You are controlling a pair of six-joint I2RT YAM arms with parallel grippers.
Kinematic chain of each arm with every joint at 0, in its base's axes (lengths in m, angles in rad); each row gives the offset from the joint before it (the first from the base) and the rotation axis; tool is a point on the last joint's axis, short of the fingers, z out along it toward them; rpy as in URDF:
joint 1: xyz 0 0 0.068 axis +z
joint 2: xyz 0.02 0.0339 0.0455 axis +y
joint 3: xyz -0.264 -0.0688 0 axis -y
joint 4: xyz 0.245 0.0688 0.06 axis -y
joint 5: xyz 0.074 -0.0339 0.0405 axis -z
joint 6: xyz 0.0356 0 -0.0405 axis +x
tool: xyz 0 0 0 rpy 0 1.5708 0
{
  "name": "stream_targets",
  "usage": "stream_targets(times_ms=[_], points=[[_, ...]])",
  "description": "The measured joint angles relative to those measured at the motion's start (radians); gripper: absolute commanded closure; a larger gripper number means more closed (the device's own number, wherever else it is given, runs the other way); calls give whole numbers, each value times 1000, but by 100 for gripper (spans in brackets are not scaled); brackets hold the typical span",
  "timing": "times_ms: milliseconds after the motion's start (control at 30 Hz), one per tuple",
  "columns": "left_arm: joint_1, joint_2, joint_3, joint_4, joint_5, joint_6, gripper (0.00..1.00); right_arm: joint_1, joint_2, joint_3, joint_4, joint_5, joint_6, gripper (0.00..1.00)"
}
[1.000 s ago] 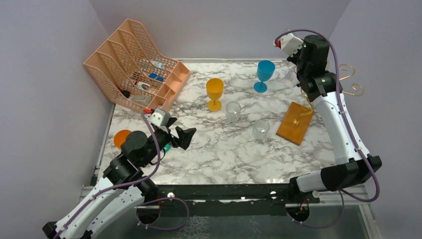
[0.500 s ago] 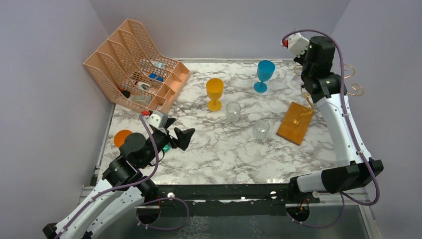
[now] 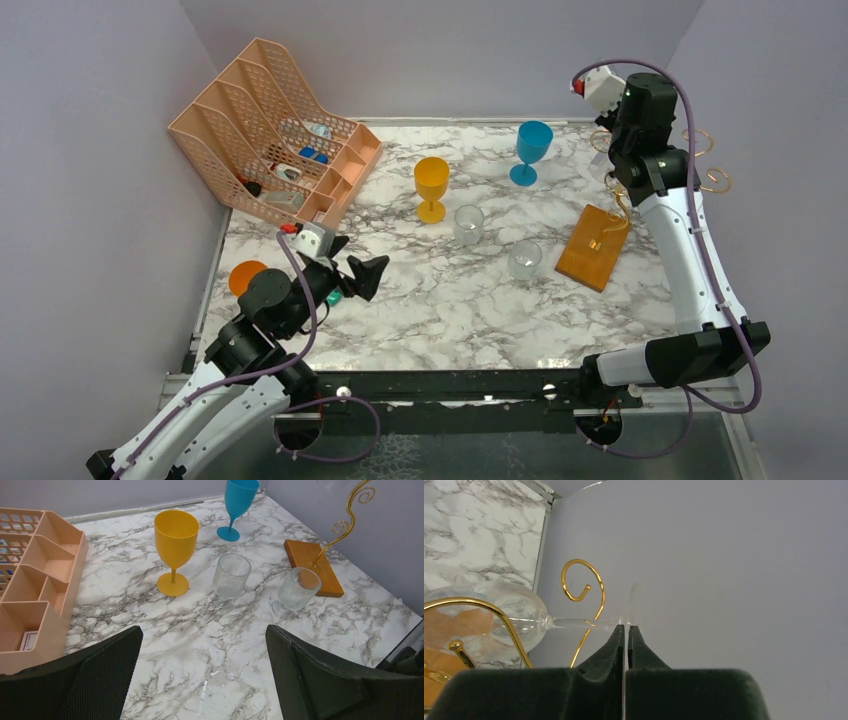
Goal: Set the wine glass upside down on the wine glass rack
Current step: Turn the wine glass upside down at the wine rack.
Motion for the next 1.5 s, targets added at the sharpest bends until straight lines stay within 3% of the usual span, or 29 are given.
stream_targets(times_ms=[1500], points=[[0,-21,-6,14,-2,18,1,-26,119,-1,106,62,-121,99]])
